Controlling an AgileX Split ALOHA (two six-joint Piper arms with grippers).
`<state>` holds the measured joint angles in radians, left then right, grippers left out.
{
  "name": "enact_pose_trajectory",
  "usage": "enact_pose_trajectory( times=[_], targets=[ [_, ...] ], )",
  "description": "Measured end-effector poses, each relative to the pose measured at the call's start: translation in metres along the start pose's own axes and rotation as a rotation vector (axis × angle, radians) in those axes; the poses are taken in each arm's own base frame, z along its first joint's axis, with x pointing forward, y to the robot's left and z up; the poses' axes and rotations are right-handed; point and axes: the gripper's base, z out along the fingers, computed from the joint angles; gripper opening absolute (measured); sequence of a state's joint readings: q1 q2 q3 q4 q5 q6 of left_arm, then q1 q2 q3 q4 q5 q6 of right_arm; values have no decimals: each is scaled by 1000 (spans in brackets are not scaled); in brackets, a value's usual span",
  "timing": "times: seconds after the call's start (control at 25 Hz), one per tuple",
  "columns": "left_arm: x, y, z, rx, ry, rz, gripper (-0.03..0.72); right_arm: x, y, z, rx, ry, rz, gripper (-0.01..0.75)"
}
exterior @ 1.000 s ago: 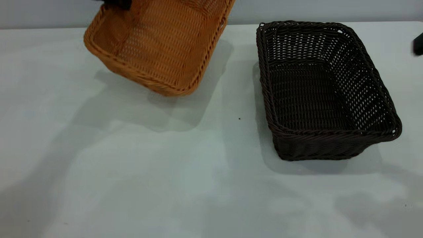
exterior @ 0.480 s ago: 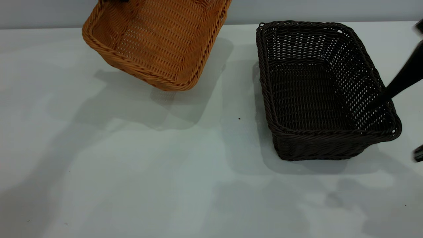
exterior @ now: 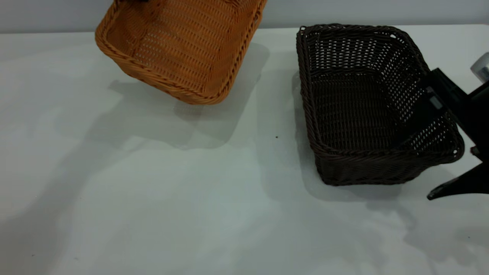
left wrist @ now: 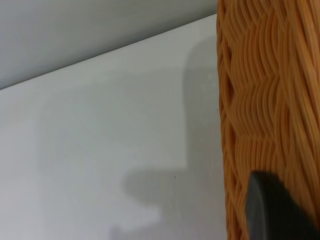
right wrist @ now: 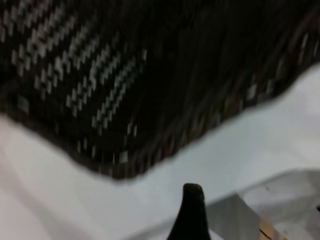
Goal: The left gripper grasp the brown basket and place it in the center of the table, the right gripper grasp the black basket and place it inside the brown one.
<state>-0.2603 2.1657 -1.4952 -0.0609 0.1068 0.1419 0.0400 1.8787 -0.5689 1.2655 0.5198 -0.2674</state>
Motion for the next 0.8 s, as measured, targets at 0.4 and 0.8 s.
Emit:
enact_pose_trajectory(
  times=[0.4, 0.8],
  targets=[
    [0, 0, 0, 0, -2, 1, 79, -16, -3, 22, -14, -51, 73, 552],
    [-1, 0, 0, -1, -8, 2, 79, -23, 0, 23, -55, -123, 96, 552]
  ],
)
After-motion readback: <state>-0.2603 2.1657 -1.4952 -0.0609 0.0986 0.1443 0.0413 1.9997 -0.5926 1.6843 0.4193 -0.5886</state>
